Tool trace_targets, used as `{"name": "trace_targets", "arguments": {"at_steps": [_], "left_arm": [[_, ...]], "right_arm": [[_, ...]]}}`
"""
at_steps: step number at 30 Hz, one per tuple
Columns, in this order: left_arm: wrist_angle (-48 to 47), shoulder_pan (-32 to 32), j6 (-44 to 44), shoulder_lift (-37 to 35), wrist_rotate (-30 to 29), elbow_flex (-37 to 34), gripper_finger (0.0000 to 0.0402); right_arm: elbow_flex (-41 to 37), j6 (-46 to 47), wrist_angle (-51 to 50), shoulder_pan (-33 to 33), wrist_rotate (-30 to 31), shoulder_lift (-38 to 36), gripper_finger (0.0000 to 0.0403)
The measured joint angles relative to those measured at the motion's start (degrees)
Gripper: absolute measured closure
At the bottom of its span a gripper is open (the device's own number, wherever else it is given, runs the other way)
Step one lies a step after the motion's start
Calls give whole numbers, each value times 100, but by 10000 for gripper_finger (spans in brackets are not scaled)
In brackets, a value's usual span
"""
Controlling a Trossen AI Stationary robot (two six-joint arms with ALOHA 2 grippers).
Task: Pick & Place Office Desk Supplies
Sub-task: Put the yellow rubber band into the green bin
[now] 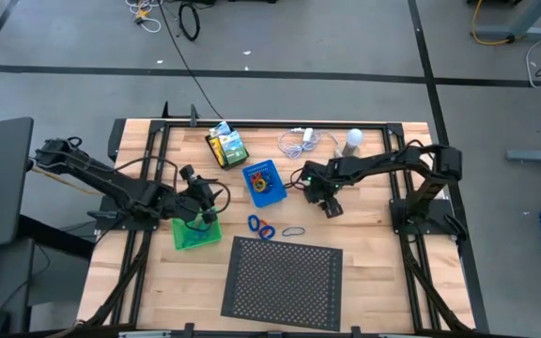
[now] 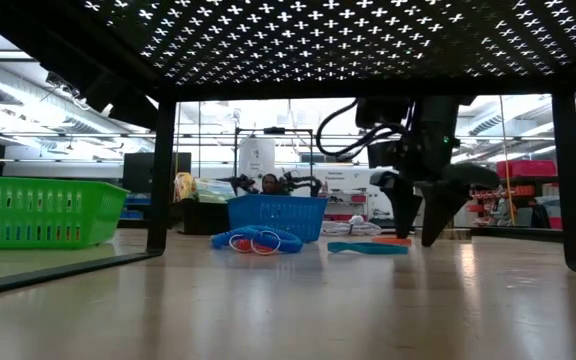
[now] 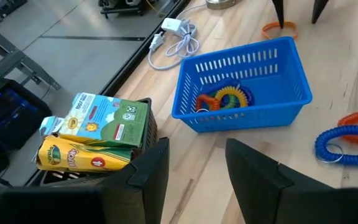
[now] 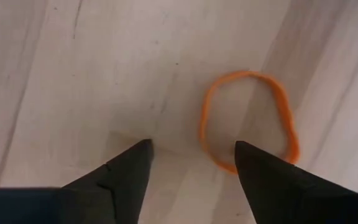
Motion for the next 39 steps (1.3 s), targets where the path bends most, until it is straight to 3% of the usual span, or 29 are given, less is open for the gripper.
{"name": "trace_targets", "arguments": {"at_steps": [5, 11, 12, 19, 26, 39], "left_arm": [[113, 0, 21, 0, -55, 0, 236], [412, 0, 272, 0, -105, 0, 236], [442, 0, 293, 1, -106, 1, 236], [994, 0, 661, 1, -106, 0, 236], [1903, 6, 1380, 2, -69, 0, 236], [3523, 686, 2115, 250, 1507, 2, 236]], "right_arm": [[-3, -53, 1, 80, 125, 90, 209], [-12, -72, 73, 84, 186, 104, 376], [-12, -69, 90, 80, 205, 106, 388], [-29, 203, 103, 89, 379, -35, 400], [-40, 341, 208, 109, 1045, -540, 401], [-27, 643, 766, 457, 917, -1807, 402]]}}
